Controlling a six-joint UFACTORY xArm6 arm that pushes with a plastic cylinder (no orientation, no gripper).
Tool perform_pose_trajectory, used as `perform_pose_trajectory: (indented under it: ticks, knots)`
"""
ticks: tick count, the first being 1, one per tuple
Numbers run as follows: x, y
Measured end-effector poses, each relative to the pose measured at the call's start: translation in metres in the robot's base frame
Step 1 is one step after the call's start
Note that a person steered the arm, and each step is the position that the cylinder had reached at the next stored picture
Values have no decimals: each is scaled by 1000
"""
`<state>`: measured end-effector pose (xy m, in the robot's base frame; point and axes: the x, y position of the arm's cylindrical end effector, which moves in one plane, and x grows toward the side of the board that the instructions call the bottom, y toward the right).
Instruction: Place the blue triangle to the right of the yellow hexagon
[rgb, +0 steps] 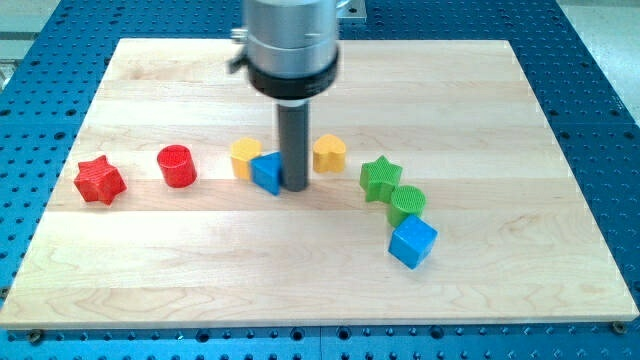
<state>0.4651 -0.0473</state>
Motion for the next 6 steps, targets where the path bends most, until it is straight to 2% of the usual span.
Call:
perform_pose_trajectory:
  ticks: [1, 2, 3, 4, 6]
  knots:
    - [-8, -27]
    - [60, -42]
    - [57, -94]
    - [19, -99]
    - [4, -18]
